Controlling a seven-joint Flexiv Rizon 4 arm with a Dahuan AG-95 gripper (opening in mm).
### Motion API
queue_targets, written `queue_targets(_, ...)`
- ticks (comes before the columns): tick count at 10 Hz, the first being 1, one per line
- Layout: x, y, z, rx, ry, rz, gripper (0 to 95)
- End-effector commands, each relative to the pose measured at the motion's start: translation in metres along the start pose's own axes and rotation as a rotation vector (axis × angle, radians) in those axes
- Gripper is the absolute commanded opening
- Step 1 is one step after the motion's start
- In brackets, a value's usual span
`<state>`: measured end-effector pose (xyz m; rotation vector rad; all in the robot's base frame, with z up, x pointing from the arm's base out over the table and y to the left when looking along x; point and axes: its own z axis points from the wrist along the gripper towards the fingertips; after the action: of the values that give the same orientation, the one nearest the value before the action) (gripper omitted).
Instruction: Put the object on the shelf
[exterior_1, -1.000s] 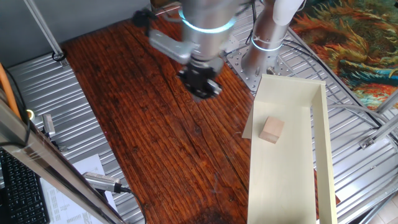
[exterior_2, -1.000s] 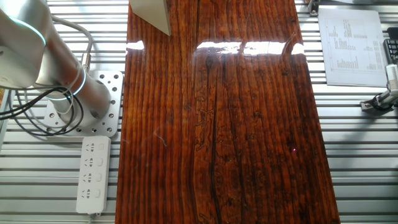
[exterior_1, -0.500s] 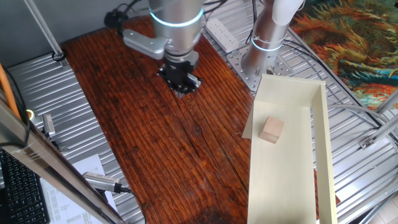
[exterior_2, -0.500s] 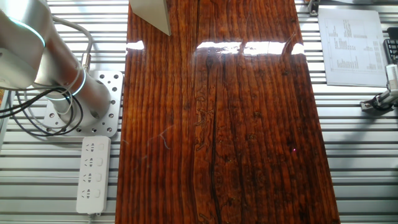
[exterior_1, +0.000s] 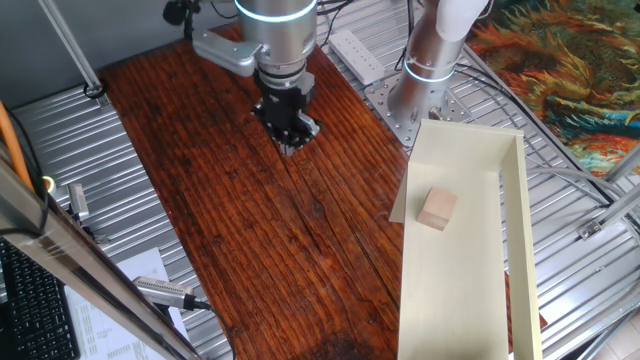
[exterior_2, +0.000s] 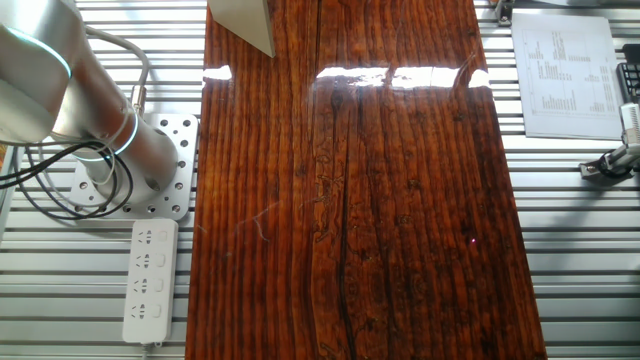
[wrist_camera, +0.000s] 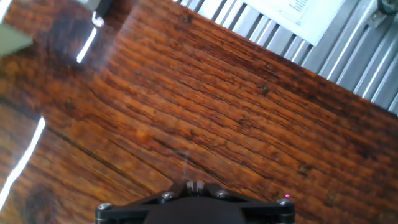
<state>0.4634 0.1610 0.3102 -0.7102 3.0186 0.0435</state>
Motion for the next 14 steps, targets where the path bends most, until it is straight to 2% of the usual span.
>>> queue_targets(1,0.009,-0.024,0.016,0.101,0.024,0.018,0.0)
queue_targets(4,0.008,-0.093,0.037,0.083,0.026,-0.061,0.0)
queue_targets(6,0.009,-0.117,0.043,0.081,0.030,-0.073,0.0)
queue_targets(7,0.013,-0.128,0.045,0.066,0.032,-0.063,0.0)
queue_targets(9,0.016,-0.139,0.040,0.068,0.044,-0.067,0.0)
queue_targets(10,0.017,-0.142,0.039,0.060,0.033,-0.075,0.0)
queue_targets(12,0.017,-0.142,0.039,-0.019,-0.014,0.002,0.0)
queue_targets(13,0.017,-0.142,0.039,-0.071,-0.036,0.135,0.0)
queue_targets(14,0.017,-0.142,0.039,-0.078,-0.049,0.232,0.0)
